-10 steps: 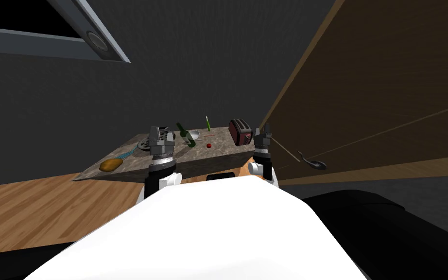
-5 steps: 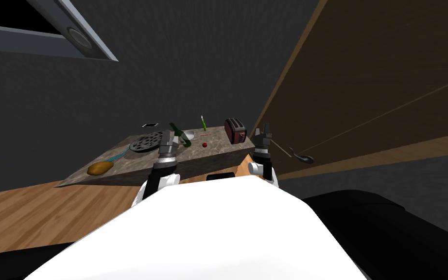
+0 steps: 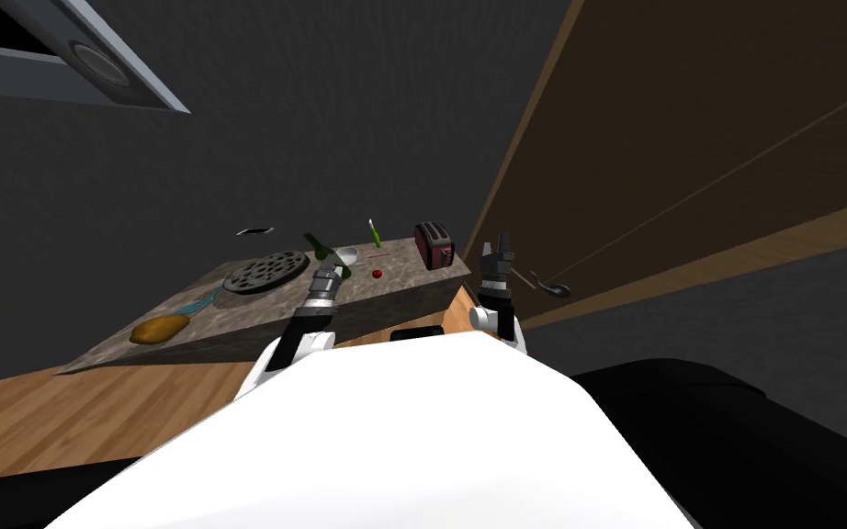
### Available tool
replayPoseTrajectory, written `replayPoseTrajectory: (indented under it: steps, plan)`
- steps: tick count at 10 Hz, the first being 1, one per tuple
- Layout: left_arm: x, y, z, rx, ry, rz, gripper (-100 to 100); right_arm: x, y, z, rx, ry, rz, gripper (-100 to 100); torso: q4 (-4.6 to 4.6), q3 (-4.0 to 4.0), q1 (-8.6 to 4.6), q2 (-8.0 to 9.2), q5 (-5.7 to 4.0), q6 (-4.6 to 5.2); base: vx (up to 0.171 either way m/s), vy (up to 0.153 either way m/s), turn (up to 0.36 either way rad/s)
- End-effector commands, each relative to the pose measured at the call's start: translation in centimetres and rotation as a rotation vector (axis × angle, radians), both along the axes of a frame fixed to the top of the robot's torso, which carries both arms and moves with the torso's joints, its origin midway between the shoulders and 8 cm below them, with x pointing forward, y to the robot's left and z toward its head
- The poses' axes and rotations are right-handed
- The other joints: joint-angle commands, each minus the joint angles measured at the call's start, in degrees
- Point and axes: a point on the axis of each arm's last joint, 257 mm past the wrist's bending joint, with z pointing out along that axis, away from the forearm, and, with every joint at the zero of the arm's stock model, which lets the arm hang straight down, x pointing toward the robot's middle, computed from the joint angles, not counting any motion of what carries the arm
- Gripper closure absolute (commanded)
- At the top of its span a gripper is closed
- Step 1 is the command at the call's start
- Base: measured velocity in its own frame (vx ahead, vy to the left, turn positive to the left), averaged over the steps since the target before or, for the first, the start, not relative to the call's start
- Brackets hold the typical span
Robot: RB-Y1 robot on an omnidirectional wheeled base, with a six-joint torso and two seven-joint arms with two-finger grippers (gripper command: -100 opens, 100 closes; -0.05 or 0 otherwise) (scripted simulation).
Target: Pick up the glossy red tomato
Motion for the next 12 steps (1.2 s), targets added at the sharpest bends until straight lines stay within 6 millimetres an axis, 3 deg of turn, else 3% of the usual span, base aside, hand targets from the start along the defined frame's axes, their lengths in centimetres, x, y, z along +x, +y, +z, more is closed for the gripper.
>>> replayPoseTrajectory:
  steps: [1,4,7,8,9,11,12]
  plan:
    - [0.3,0.5,-1.2,0.013,0.044,0.007,-100,0.0,0.0,0.0,0.0,0.0,0.0,0,0.0,0.0,0.0,0.0,0.0,0.0,-0.024,-0.07,-0.045]
    - [0.9,2.8,-6.4,0.072,0.214,0.031,-100,0.0,0.0,0.0,0.0,0.0,0.0,0,0.0,-0.01,-0.07,0.0,-0.01,0.0,-0.031,-0.099,-0.158]
    - [0.9,3.9,-8.6,0.097,0.294,0.047,-100,0.0,0.0,0.0,0.0,0.0,0.0,0,0.0,-0.01,0.0,-0.02,0.0,-0.01,-0.018,-0.074,-0.066]
    - [0.7,4.9,-10.3,0.119,0.351,0.059,-100,0.0,0.0,0.0,0.0,0.0,0.0,0,-0.01,-0.03,0.06,-0.06,0.0,-0.04,-0.005,-0.067,-0.138]
    - [0.7,5.0,-10.5,0.119,0.358,0.062,-100,0.0,0.0,0.0,0.0,0.0,0.0,0,-0.01,-0.04,0.06,-0.08,0.01,-0.01,-0.005,-0.06,-0.055]
    - [0.1,7.4,-13.8,0.164,0.476,0.091,-100,0.0,0.0,0.0,0.0,0.0,0.0,0,-0.01,-0.03,0.01,-0.06,0.0,-0.02,-0.016,-0.101,-0.161]
    - [0.1,7.5,-14.1,0.164,0.486,0.095,-100,0.0,0.0,0.0,0.0,0.0,0.0,0,-0.01,-0.02,-0.08,-0.03,-0.03,-0.01,-0.014,-0.076,-0.052]
